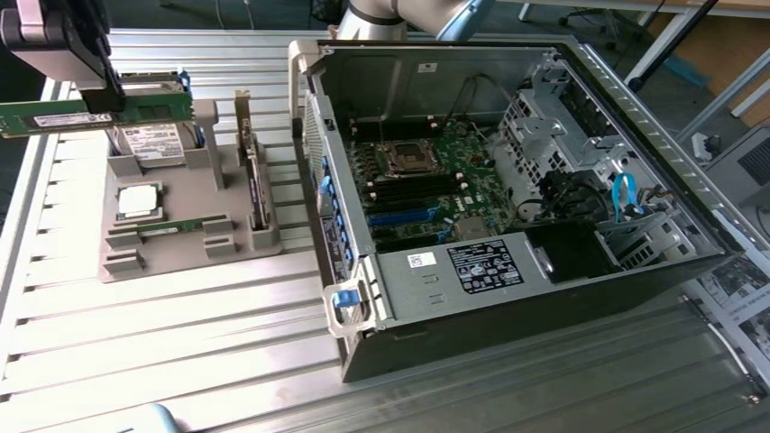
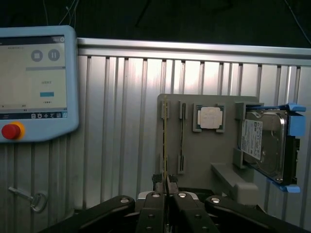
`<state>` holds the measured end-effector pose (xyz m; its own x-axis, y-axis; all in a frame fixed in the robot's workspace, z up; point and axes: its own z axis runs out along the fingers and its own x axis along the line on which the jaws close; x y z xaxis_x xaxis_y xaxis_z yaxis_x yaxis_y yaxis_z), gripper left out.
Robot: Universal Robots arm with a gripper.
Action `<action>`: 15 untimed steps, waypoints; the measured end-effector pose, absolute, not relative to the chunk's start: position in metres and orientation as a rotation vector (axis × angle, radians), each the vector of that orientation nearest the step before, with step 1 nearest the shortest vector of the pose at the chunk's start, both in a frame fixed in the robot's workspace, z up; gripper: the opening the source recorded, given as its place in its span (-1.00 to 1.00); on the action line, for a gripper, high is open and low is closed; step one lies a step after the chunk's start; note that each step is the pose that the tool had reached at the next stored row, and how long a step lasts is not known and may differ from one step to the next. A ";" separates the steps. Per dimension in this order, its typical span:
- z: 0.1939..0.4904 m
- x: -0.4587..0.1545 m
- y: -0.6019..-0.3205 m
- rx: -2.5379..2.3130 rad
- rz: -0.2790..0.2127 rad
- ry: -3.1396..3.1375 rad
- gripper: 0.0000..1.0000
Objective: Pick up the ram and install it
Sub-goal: 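Pick up the ram and move it above insertion slot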
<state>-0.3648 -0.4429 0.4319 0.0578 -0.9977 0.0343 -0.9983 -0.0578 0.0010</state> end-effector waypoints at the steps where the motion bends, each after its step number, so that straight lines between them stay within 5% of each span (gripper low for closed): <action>1: 0.432 -0.364 -0.443 2.267 0.037 -2.139 -0.75; 15: 0.432 -0.354 -0.443 2.264 0.032 -2.137 -0.75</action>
<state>-0.3536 -0.4430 0.4317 0.0581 -0.9977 0.0341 -0.9983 -0.0579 0.0063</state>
